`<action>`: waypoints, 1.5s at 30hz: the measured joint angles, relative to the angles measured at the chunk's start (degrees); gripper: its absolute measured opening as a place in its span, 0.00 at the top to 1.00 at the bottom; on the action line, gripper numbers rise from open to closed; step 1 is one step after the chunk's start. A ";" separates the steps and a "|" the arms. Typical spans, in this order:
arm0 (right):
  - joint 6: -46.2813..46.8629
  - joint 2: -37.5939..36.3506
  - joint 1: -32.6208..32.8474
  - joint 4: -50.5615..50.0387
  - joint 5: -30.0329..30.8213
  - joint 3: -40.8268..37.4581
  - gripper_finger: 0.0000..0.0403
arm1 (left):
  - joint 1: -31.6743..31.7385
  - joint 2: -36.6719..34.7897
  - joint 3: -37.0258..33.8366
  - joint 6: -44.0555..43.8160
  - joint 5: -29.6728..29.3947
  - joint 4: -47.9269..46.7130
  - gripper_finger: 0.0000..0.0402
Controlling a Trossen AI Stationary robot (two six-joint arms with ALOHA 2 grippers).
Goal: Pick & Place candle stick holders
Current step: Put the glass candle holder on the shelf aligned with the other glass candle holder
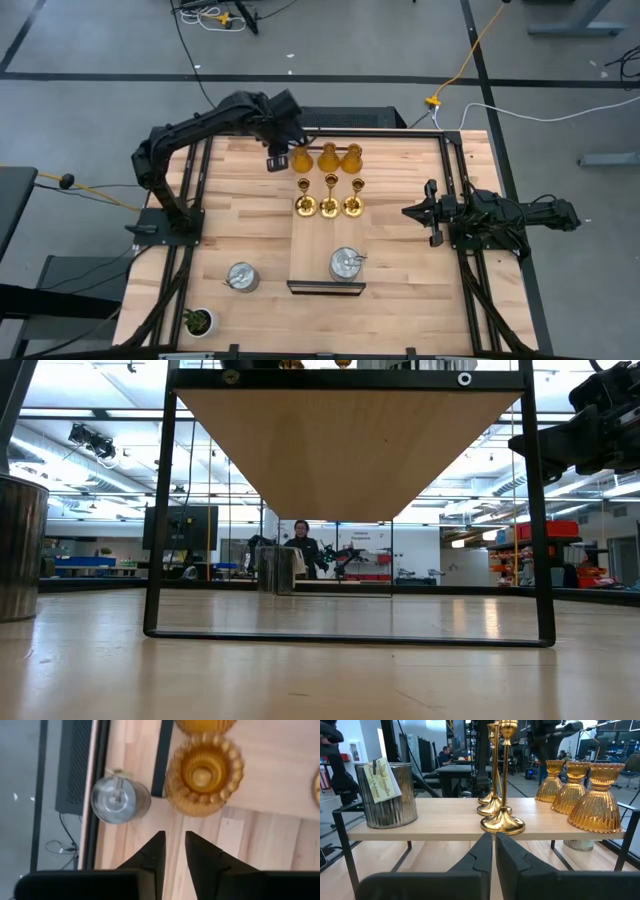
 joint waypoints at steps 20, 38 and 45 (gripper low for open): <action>0.00 0.00 0.00 0.00 0.02 0.02 0.93 | 1.35 -5.42 -11.55 -0.83 6.71 8.43 0.98; 0.00 0.00 0.02 0.00 0.02 0.00 0.93 | 1.38 -5.97 -18.91 -1.02 11.15 18.88 0.98; 0.00 0.00 0.00 0.00 0.00 0.00 0.93 | 1.38 -5.97 -18.91 -2.35 12.09 21.17 0.99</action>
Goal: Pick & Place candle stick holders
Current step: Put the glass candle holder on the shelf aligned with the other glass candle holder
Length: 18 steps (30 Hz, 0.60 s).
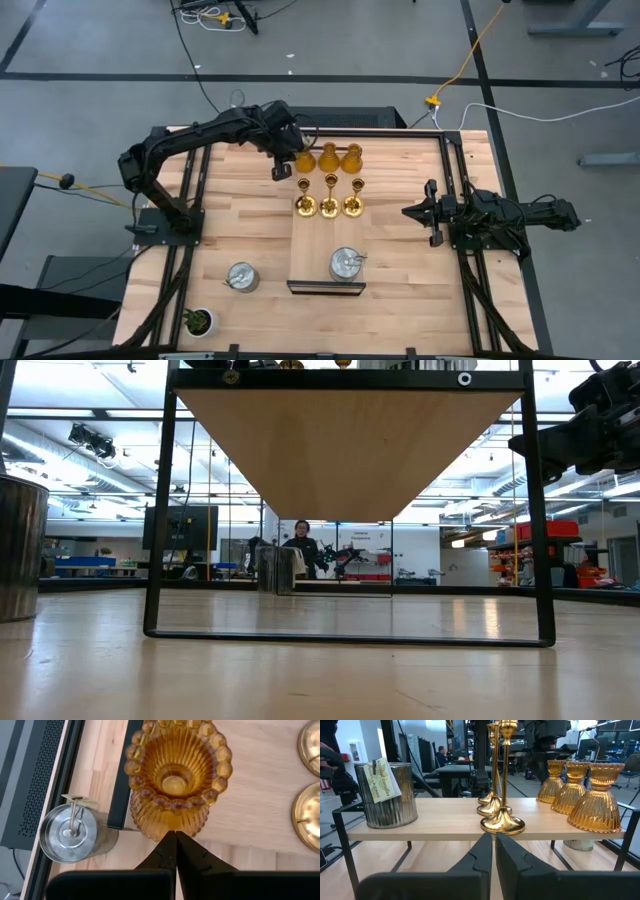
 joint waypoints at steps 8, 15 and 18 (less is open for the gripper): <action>0.00 0.00 0.02 0.00 0.00 0.02 0.93 | 0.00 0.00 0.00 0.00 0.00 1.16 0.98; -0.01 0.00 0.01 0.00 0.00 0.01 0.93 | 0.00 0.00 0.00 -0.02 0.00 1.94 0.98; 0.00 0.00 0.00 0.00 0.00 0.02 0.93 | 0.00 0.00 0.00 -0.02 -0.02 1.14 0.96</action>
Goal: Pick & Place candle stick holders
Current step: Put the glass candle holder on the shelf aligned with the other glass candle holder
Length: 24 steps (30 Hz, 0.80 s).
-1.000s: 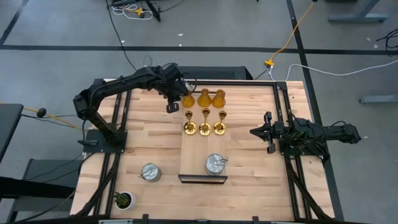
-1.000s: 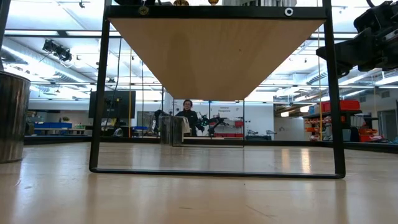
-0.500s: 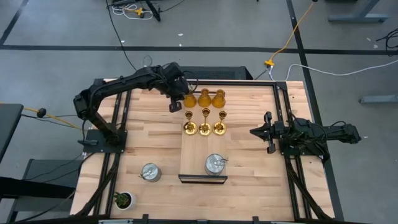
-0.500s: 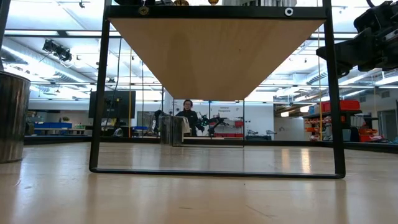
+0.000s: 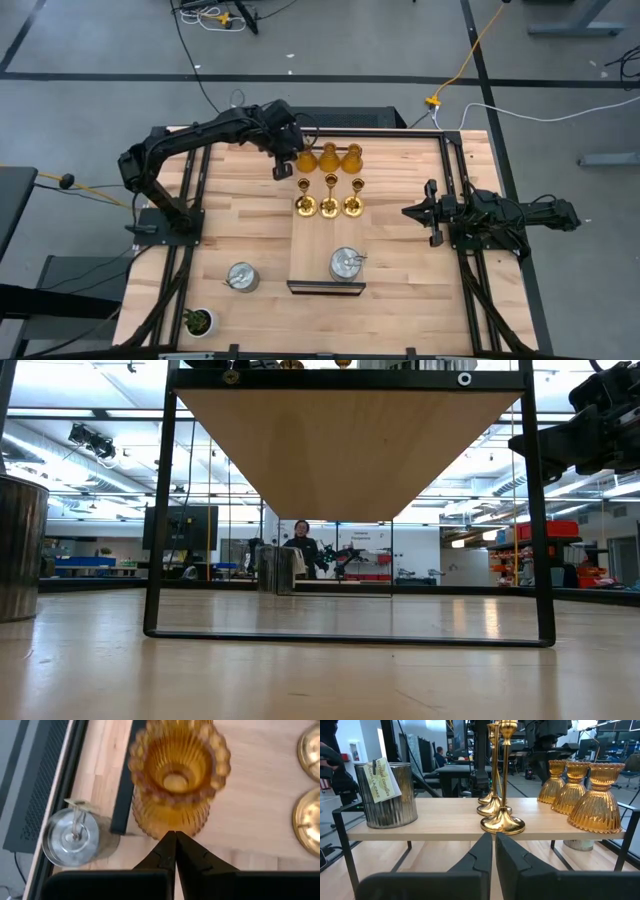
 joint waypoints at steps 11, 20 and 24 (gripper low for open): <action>-0.01 0.00 0.02 0.00 0.00 -0.01 0.93 | -0.82 -0.12 0.00 -3.02 -0.66 -2.78 0.98; 0.00 0.00 0.02 0.00 0.00 0.00 0.93 | -2.65 -2.43 0.02 -4.56 -0.29 -5.63 0.99; 0.00 0.00 0.00 0.00 0.00 -0.01 0.93 | -3.41 -2.82 0.07 -5.01 2.00 -5.50 0.97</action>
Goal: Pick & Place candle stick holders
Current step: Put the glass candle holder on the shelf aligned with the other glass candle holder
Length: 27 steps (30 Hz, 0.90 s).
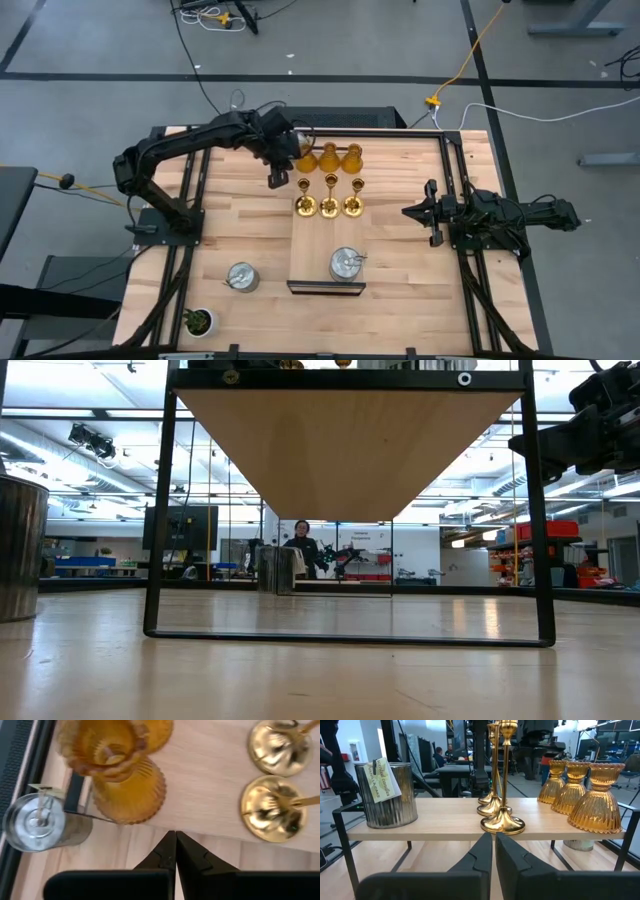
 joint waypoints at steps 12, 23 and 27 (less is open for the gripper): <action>0.00 0.00 0.00 0.00 0.00 0.01 0.93 | 0.05 -0.07 -0.02 -0.70 4.03 7.17 0.97; -0.01 0.00 0.02 0.00 0.00 0.00 0.93 | 0.14 0.38 -0.01 -0.54 3.92 11.28 0.97; -0.01 0.00 0.02 0.00 0.00 0.00 0.93 | 0.46 1.12 -0.02 -0.54 3.81 11.75 0.98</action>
